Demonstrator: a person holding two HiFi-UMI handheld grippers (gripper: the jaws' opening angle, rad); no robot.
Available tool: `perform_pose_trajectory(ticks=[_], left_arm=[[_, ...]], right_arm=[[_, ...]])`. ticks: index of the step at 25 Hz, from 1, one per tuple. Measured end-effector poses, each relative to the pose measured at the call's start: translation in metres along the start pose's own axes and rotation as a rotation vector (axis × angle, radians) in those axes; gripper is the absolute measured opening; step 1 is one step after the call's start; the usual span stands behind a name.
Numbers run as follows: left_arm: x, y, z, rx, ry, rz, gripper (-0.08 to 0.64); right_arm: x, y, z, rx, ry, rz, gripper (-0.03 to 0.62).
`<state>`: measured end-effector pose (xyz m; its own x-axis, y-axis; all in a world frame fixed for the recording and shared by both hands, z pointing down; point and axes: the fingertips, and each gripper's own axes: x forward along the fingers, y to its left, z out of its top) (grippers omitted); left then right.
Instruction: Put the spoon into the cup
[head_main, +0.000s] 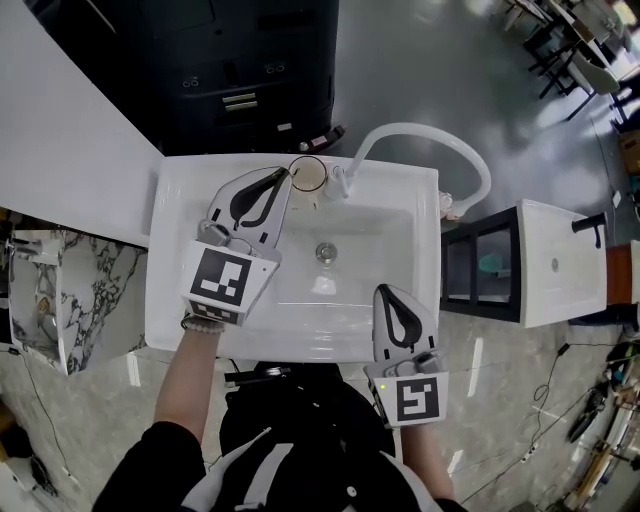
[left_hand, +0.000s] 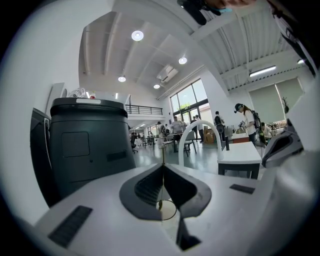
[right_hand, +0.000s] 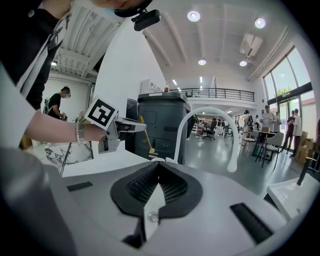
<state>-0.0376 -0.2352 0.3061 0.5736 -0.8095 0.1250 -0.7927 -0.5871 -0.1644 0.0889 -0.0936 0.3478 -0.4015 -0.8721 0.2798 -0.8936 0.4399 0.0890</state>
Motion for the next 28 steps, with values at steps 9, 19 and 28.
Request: perform_pose_trajectory(ticks=[9, 19, 28], left_arm=[[0.028, 0.006, -0.028, -0.025, 0.051, -0.029, 0.005], [0.047, 0.006, -0.070, -0.017, 0.124, -0.046, 0.005], [0.062, 0.004, -0.095, -0.031, 0.155, -0.071, 0.005]], right_arm=[[0.004, -0.004, -0.005, 0.011, 0.025, -0.022, 0.000], [0.006, -0.008, -0.017, 0.033, 0.067, -0.047, 0.000], [0.006, -0.009, -0.025, 0.038, 0.092, -0.060, 0.000]])
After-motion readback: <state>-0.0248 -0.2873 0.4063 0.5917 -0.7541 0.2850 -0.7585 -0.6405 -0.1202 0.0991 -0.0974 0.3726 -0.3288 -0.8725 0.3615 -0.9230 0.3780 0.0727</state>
